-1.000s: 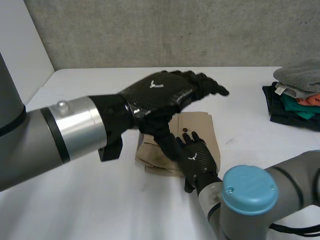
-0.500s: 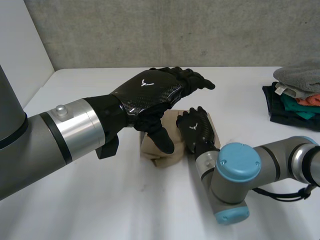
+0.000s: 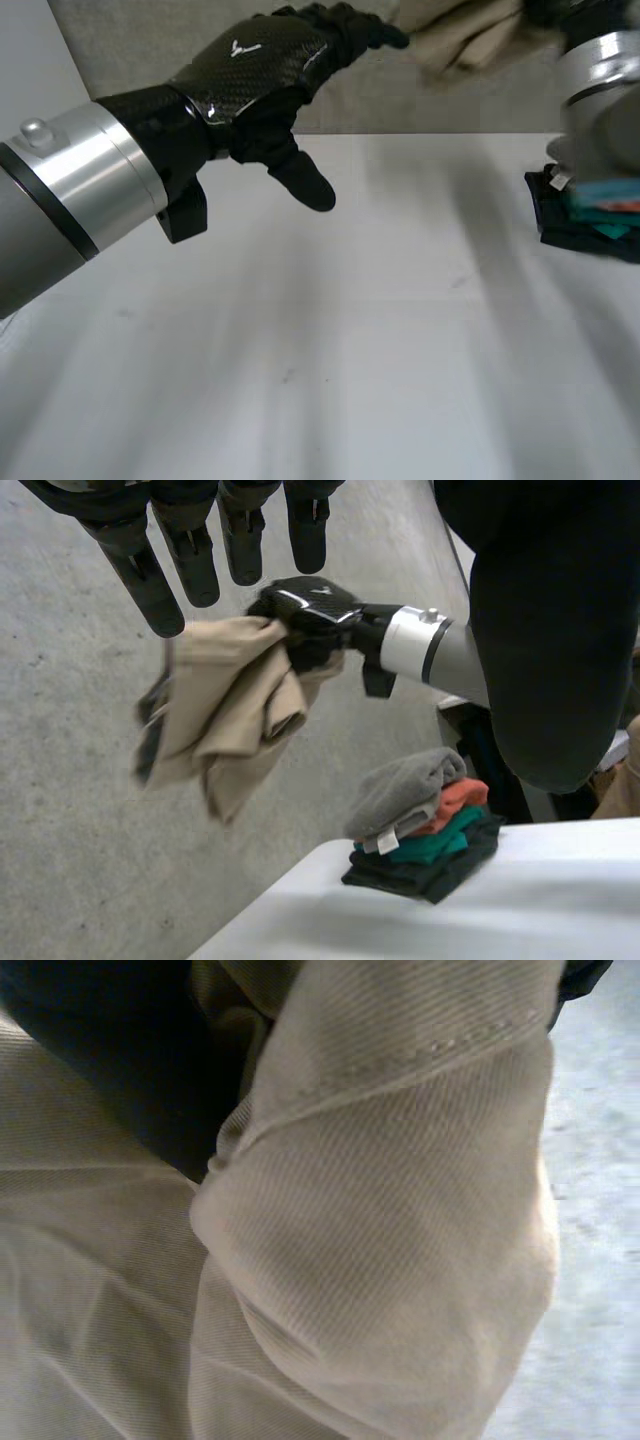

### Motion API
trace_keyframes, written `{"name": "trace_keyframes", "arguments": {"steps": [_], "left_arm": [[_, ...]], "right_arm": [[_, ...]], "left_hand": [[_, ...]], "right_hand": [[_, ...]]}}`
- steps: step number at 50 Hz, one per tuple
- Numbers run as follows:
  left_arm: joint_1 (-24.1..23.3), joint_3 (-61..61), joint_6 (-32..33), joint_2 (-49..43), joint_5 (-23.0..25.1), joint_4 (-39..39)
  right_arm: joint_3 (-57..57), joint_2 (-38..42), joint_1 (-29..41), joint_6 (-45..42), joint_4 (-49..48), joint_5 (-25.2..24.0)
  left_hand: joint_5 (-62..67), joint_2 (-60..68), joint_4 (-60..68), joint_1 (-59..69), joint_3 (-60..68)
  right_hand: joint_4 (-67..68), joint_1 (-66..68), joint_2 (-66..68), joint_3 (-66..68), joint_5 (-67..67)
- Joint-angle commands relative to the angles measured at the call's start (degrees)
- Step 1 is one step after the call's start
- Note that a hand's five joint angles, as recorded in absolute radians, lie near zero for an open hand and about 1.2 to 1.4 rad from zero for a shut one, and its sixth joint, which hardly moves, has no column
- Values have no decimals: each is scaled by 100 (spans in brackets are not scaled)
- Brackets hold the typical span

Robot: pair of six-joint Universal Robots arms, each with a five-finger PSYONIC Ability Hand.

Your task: Fold the laundry.

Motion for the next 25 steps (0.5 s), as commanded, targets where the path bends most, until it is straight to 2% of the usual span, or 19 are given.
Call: {"name": "trace_keyframes", "arguments": {"steps": [1,9,16,20,25], "left_arm": [[-32,-153,-68,-31,-12,135],[-137,-443,-59,-268,-30,302],[-199,-619,-24,-479,-30,399],[-243,-672,-24,-550,-39,399],[-296,-690,20,-576,-56,390]], "right_arm": [[-820,581,-1642,766,46,-1356],[-1156,1741,-2848,1172,-68,-2561],[-831,2604,-3420,1032,-349,-3379],[-576,2798,-3509,549,-349,-3653],[-356,2702,-3465,302,-349,-3531]], "left_hand": [[-281,-169,-184,-81,-164],[-281,-169,-184,-81,-164],[-281,-169,-184,-81,-164],[-281,-169,-184,-81,-164],[-281,-169,-184,-81,-164]], "right_hand": [[1139,1986,1311,1291,1619],[1139,1986,1311,1291,1619],[1139,1986,1311,1291,1619],[1139,1986,1311,1291,1619],[1139,1986,1311,1291,1619]]}}
